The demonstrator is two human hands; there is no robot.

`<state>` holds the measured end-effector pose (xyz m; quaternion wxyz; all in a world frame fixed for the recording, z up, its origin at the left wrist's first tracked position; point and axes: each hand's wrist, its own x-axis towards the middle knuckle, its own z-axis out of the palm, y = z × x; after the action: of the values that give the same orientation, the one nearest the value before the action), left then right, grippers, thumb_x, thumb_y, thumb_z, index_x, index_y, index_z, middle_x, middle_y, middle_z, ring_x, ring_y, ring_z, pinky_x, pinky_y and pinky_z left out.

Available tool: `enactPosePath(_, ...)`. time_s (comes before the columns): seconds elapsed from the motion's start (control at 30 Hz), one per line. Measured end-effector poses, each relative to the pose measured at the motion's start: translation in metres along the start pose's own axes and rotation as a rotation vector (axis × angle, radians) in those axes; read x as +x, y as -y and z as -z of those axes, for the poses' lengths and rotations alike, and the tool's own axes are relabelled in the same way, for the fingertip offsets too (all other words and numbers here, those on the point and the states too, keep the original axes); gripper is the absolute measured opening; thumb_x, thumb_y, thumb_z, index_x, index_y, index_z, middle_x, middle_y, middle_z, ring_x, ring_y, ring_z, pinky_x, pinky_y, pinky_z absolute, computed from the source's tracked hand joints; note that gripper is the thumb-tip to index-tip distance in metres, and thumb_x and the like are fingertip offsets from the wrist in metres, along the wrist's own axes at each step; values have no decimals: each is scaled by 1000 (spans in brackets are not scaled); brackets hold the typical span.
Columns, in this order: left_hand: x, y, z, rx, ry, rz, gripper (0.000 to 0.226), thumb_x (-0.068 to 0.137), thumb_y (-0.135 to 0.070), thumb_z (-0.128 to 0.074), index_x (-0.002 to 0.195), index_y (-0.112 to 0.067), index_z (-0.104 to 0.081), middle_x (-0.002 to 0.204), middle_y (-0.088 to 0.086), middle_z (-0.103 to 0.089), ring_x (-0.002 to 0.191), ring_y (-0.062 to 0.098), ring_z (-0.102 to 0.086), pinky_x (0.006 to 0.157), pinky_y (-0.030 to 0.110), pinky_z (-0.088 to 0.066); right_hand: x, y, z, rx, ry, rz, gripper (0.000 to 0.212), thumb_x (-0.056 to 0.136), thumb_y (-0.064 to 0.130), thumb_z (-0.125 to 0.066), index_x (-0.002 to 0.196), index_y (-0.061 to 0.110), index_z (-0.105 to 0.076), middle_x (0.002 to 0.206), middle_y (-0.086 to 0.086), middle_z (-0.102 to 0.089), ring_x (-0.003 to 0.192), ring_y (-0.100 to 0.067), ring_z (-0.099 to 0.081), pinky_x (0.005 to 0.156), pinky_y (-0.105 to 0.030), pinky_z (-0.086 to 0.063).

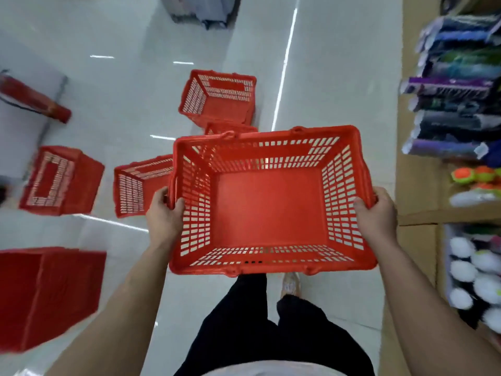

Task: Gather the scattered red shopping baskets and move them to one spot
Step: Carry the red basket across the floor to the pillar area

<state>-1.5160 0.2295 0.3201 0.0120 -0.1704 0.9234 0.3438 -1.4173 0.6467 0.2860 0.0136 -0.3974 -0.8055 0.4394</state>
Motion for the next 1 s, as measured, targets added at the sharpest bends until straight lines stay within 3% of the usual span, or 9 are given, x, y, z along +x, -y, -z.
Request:
enactPosePath(0.13, -54, 55, 86, -93, -180, 226, 38, 92, -23, -66, 128, -16, -57, 103, -4, -64, 87, 14, -62, 79, 30, -48, -32, 85, -30, -8, 174, 180, 31, 88, 19, -64, 119, 18, -65, 109, -5, -72, 96, -24, -67, 88, -34, -52)
enactPosePath(0.33, -149, 144, 187, -153, -455, 456, 40, 92, -23, -65, 130, -20, -55, 100, -10, -61, 81, 8, -59, 81, 31, -48, -110, 187, -116, -72, 451, 449, 25, 84, 22, -64, 108, 25, -67, 94, 4, -72, 87, -22, -69, 83, -35, -54)
enactPosePath(0.43, -190, 191, 229, -179, -596, 566, 38, 92, -23, -64, 129, -24, -56, 100, -12, -61, 69, -9, -55, 68, 14, -42, -166, 231, -170, -114, 575, 586, 21, 80, 22, -62, 100, 25, -68, 86, 7, -72, 79, -19, -67, 78, -35, -54)
enactPosePath(0.5, -214, 221, 254, -194, -685, 652, 37, 92, -23, -65, 128, -21, -57, 100, -10, -60, 71, -4, -55, 68, 16, -41, -207, 256, -208, -146, 639, 677, 19, 81, 18, -64, 99, 23, -68, 86, 2, -72, 82, -25, -67, 80, -39, -53)
enactPosePath(0.57, -235, 253, 277, -249, -756, 732, 37, 93, -23, -65, 128, -19, -56, 104, -6, -62, 83, 10, -59, 77, 29, -46, -250, 279, -246, -180, 711, 756, 25, 82, 17, -66, 107, 19, -70, 93, -3, -73, 89, -26, -67, 83, -39, -52)
enactPosePath(0.63, -252, 284, 300, -313, -807, 803, 37, 94, -25, -64, 129, -19, -54, 106, -4, -63, 87, 17, -62, 77, 33, -50, -293, 299, -284, -195, 775, 818, 29, 82, 15, -66, 111, 17, -70, 95, -3, -73, 90, -23, -66, 81, -33, -49)
enactPosePath(0.73, -268, 330, 332, -357, -882, 854, 34, 96, -29, -63, 127, -20, -54, 104, -4, -63, 78, 12, -64, 65, 27, -49, -359, 324, -338, -207, 842, 887, 29, 82, 12, -66, 110, 15, -70, 87, 4, -68, 84, -17, -64, 71, -22, -39)
enactPosePath(0.83, -273, 372, 365, -401, -947, 889, 31, 96, -31, -63, 125, -23, -54, 101, -7, -62, 71, 3, -61, 56, 19, -45, -418, 347, -388, -247, 904, 955, 27, 83, 11, -66, 109, 13, -70, 90, 0, -69, 85, -19, -64, 74, -26, -42)
enactPosePath(1.0, -271, 440, 419, -418, -972, 949, 33, 97, -36, -61, 126, -28, -51, 103, -10, -62, 73, 5, -64, 58, 22, -50, -499, 379, -464, -298, 942, 997, 29, 83, 15, -66, 112, 13, -70, 92, -1, -69, 86, -22, -64, 81, -31, -48)
